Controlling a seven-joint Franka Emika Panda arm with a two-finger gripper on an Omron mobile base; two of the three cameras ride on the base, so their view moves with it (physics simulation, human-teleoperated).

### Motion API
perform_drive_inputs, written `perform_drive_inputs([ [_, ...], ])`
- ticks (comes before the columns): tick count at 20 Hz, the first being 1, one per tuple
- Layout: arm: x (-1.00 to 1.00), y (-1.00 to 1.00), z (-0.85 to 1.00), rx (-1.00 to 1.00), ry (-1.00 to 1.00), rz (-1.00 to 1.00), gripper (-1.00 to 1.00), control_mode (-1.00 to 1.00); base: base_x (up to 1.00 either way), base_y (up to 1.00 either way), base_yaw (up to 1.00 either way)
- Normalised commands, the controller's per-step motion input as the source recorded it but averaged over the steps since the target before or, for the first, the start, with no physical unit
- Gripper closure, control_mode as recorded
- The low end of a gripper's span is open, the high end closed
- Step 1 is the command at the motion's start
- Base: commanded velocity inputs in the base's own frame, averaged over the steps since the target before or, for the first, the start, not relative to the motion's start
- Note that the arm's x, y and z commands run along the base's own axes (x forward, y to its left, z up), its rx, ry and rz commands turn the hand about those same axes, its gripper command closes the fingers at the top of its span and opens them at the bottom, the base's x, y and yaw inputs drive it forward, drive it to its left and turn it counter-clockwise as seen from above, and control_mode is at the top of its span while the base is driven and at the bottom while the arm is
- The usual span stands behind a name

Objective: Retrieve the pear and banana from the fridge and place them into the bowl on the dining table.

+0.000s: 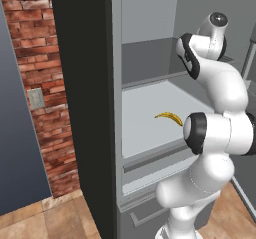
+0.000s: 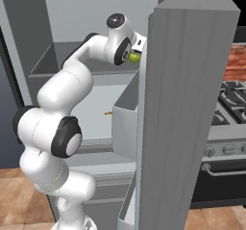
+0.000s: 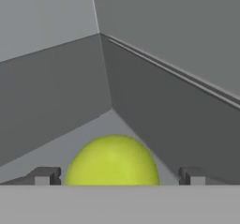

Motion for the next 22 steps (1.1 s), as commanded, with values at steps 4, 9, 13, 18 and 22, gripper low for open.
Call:
perform_drive_inputs([
  [4,0.03,-0.06,-0.15,0.00,0.01,0.00,-1.00,-1.00,0.00,0.00,0.00],
  [9,0.04,0.00,-0.23,0.00,0.04,0.00,-1.00,-1.00,0.00,0.00,0.00],
  [13,0.13,0.00,-0.32,0.00,0.05,0.00,-1.00,-1.00,0.00,0.00,0.00],
  [18,0.21,0.00,-0.28,0.00,0.02,0.00,-1.00,-1.00,0.00,0.00,0.00],
  [22,0.20,0.00,-0.06,0.00,0.00,0.00,1.00,-1.00,0.00,0.00,0.00],
])
